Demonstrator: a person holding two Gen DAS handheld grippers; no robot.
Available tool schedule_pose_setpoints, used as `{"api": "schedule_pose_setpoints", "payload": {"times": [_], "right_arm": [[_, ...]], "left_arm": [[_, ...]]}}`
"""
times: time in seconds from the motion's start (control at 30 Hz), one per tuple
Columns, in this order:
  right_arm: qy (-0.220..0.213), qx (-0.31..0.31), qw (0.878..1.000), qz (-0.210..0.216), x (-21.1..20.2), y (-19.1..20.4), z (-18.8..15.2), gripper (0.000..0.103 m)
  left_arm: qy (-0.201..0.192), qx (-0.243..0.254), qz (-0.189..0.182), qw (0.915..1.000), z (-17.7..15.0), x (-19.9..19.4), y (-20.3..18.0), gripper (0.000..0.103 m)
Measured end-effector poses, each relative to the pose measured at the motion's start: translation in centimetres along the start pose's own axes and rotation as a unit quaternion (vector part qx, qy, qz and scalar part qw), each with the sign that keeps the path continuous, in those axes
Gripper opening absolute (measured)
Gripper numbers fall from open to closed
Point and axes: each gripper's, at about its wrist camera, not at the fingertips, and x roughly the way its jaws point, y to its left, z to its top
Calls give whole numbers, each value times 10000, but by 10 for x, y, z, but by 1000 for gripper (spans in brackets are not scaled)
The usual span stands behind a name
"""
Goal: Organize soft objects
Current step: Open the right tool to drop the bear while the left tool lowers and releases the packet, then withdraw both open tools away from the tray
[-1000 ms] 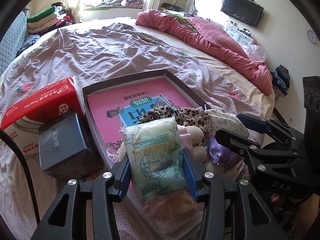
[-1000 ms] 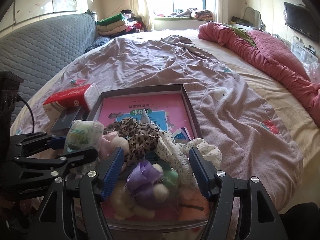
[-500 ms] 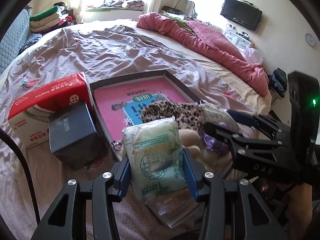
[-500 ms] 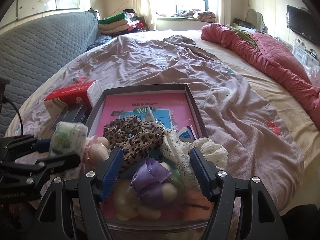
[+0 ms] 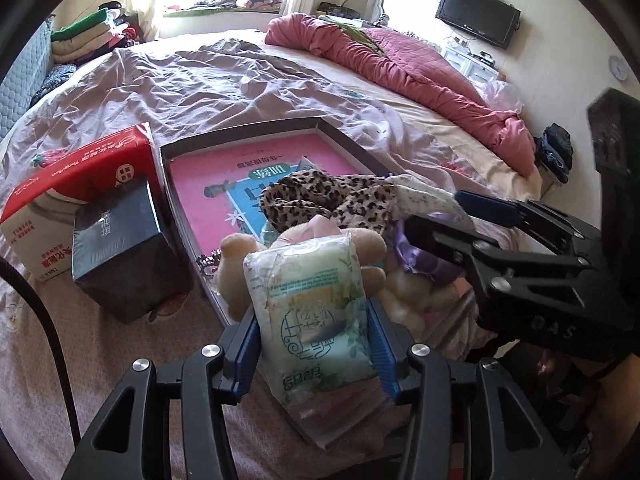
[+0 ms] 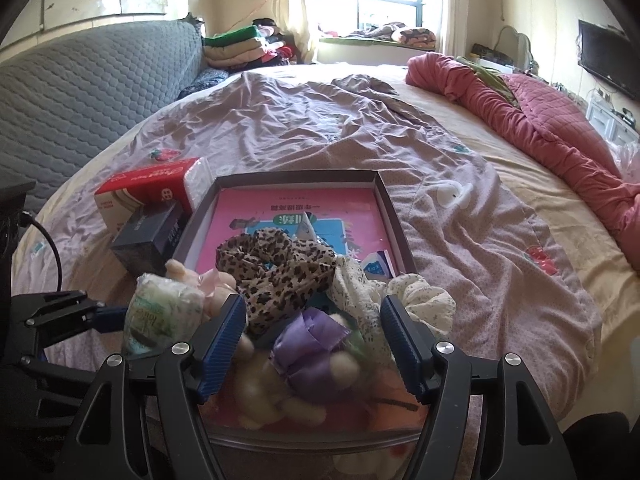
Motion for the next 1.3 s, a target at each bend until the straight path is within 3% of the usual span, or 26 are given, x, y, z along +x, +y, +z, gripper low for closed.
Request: {"api": "schedule_pose_setpoints", "payload": {"times": [0.53, 1.3], "right_arm": [[-7, 92, 9999, -110, 7, -7, -3, 76], [-246, 143, 9995, -167, -25, 0, 10, 78]], "left_arm": [[124, -82, 172, 9997, 9, 22, 8, 60], [-435, -201, 196, 9987, 12, -35, 20, 77]]}}
